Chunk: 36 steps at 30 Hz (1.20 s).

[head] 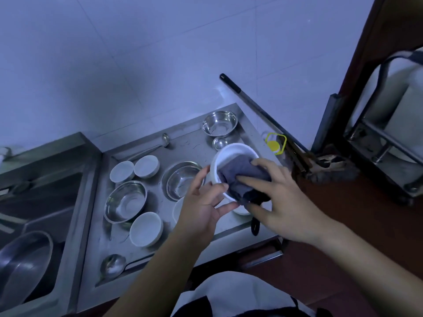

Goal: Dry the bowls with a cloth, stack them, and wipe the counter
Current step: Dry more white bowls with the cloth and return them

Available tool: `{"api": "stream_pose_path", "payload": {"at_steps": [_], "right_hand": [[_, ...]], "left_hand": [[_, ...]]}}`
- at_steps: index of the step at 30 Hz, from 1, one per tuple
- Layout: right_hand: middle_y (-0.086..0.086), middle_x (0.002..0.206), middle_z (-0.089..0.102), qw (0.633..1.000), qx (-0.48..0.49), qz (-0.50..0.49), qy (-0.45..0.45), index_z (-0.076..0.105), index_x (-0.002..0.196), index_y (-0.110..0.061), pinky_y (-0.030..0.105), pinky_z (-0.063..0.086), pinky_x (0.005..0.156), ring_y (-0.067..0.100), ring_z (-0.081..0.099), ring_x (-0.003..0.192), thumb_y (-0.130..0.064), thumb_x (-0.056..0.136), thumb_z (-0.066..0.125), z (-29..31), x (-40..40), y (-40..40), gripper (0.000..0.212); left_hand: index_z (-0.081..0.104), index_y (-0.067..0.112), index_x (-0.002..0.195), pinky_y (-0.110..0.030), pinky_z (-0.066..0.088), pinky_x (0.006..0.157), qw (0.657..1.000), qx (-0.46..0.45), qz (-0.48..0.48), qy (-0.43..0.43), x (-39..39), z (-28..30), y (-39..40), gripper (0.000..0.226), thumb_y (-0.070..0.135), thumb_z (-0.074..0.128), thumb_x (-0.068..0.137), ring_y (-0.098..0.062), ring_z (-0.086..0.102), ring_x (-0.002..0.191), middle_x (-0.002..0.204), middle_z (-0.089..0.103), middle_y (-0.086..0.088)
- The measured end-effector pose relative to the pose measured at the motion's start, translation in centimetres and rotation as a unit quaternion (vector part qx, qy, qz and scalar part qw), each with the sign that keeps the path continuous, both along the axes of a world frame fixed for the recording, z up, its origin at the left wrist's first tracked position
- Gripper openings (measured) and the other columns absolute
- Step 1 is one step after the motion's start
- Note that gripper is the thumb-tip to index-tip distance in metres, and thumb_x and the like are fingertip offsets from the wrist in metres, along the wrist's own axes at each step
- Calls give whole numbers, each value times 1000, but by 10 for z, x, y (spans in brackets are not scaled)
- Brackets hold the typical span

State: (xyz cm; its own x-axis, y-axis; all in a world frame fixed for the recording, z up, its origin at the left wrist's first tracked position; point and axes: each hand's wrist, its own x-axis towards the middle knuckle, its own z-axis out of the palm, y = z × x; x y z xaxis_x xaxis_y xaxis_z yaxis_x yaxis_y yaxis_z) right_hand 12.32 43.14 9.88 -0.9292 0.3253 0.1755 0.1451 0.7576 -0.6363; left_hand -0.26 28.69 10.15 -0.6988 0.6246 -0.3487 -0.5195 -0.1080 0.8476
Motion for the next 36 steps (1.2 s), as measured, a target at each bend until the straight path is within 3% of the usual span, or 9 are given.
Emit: {"api": "stream_pose_path", "payload": {"at_steps": [4,10,14,20,22,25,28,31,36], "right_hand": [[-7,131,53,965,-254,-30,64,75,112,-24,12,32,108,-1,44,129,-33,90,67,17,-6,4,25],[-2,98,67,931,-298,-212,1,59,99,-22,39,57,78,17,69,86,-10,69,89,17,-16,0,43],[20,101,73,876,-429,-218,-21,68,103,-2,51,59,88,34,73,90,-6,73,85,23,-29,1,35],[16,91,75,820,-543,-179,-8,66,113,4,44,58,80,32,72,86,-11,80,78,57,-48,-2,37],[18,93,75,854,-475,-203,65,66,103,2,45,57,86,37,72,88,-6,77,81,67,-53,-6,31],[-6,87,68,968,-135,-176,117,58,87,-21,29,50,71,17,65,80,-10,71,83,80,-58,-8,31],[-9,88,61,990,-9,-123,72,52,83,-25,35,45,68,19,60,79,-15,68,83,82,-58,-11,35],[0,85,55,972,162,-139,102,55,89,-16,34,36,62,32,55,71,-13,62,84,66,-64,-15,39],[10,87,63,857,446,-11,257,60,85,-10,41,34,74,33,54,83,5,68,58,56,-71,3,23]], "left_hand": [[61,23,131,-59,57,89,999,12,-5,38,-5,1,-7,54,-1,68,83,-42,67,112,129,60,-28],[71,37,108,-61,58,85,985,2,7,174,0,1,-7,60,-15,69,79,-18,64,116,117,65,0],[63,37,123,-64,53,94,964,-2,-17,266,-4,12,-11,64,-14,66,83,-18,63,113,119,62,-6],[52,45,141,-50,55,98,951,11,-47,306,-16,38,-11,71,1,68,88,-28,55,128,134,53,-16],[55,46,138,-42,59,89,957,28,-44,285,-21,43,-12,69,-1,71,89,-28,61,121,131,56,-14],[58,42,137,-34,60,80,967,42,-40,248,-24,47,-20,69,-5,72,88,-19,71,101,115,64,-9],[60,36,137,-39,62,78,973,32,-20,227,-23,48,-27,69,-9,72,86,-21,74,94,109,66,-11],[64,38,133,-51,62,83,977,16,-5,214,-20,49,-30,72,-13,69,83,-29,73,95,113,65,-19],[66,44,128,-51,63,80,980,-33,-37,191,-24,55,-33,70,-8,67,82,-31,75,92,111,67,-18]]}}
